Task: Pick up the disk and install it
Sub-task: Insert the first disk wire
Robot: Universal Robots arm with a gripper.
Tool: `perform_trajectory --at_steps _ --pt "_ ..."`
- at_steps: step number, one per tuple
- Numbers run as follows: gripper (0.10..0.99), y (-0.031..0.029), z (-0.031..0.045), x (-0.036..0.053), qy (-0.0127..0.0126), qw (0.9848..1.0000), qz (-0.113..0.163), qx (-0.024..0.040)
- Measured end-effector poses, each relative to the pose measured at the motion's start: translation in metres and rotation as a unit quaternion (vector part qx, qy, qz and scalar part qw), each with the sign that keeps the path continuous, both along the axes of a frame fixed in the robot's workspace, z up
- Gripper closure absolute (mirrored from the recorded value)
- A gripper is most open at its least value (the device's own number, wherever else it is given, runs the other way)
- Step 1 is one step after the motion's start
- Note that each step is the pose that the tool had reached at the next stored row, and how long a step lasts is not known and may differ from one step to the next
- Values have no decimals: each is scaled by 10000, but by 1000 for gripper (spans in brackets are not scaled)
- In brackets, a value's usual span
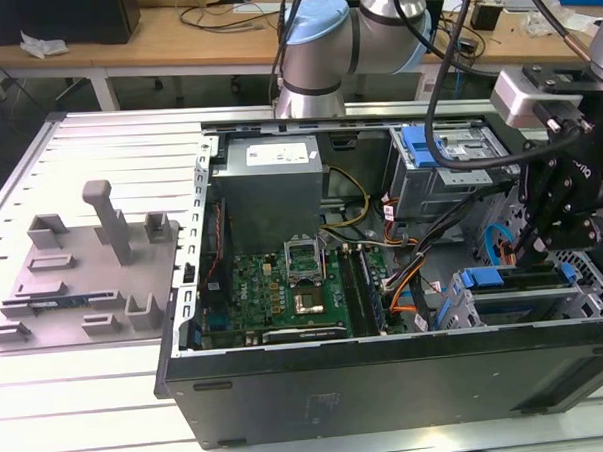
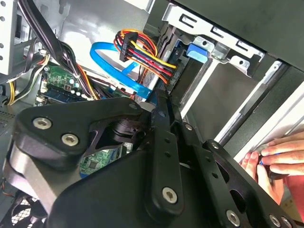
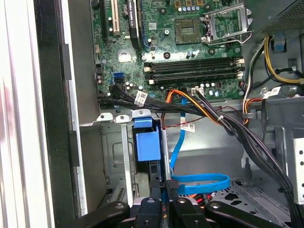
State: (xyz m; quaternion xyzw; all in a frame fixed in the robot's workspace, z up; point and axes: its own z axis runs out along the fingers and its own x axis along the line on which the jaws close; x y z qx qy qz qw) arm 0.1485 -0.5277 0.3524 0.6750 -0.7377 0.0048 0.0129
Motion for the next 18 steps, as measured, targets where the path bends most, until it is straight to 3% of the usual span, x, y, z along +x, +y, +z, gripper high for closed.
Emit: perform_trajectory --at_steps 18 --pt "925 -1 -25 7 0 10000 59 0"
